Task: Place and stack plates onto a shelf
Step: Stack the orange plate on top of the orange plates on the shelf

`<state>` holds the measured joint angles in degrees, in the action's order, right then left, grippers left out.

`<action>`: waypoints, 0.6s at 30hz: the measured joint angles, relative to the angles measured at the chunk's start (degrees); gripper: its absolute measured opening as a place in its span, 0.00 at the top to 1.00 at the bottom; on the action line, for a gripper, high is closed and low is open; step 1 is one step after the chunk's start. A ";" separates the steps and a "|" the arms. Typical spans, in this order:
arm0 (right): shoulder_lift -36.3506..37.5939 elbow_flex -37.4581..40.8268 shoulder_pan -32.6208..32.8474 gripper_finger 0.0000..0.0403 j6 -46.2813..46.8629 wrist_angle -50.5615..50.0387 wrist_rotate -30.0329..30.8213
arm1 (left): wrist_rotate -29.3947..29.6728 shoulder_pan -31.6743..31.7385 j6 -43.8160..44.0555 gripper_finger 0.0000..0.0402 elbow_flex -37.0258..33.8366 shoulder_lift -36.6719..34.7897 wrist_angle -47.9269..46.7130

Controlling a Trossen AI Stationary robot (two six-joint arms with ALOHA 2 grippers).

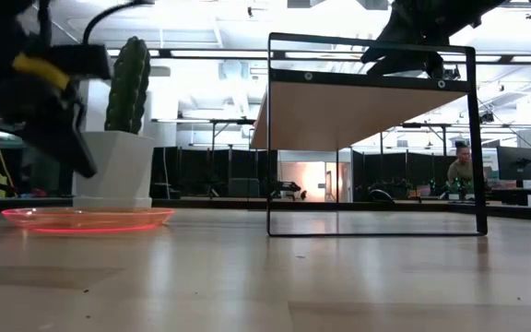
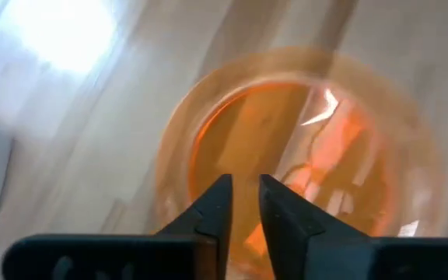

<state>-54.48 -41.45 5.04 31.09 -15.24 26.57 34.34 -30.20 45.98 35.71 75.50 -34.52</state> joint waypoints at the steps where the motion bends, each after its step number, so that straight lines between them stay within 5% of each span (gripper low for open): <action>1: 0.00 0.00 0.00 0.66 -0.02 -0.10 0.00 | 0.18 0.00 1.44 0.84 -1.16 -0.42 -0.15; 9: 0.00 0.00 0.00 0.66 -0.02 -0.02 0.04 | 0.64 0.97 5.13 0.65 -8.76 -10.18 4.47; 18: 0.02 0.00 0.00 0.66 -0.02 0.02 0.20 | -4.74 11.93 1.91 0.55 -19.21 -24.05 14.96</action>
<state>-54.46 -41.45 5.04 31.07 -15.22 26.76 29.61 -18.27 47.88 16.49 51.45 -19.56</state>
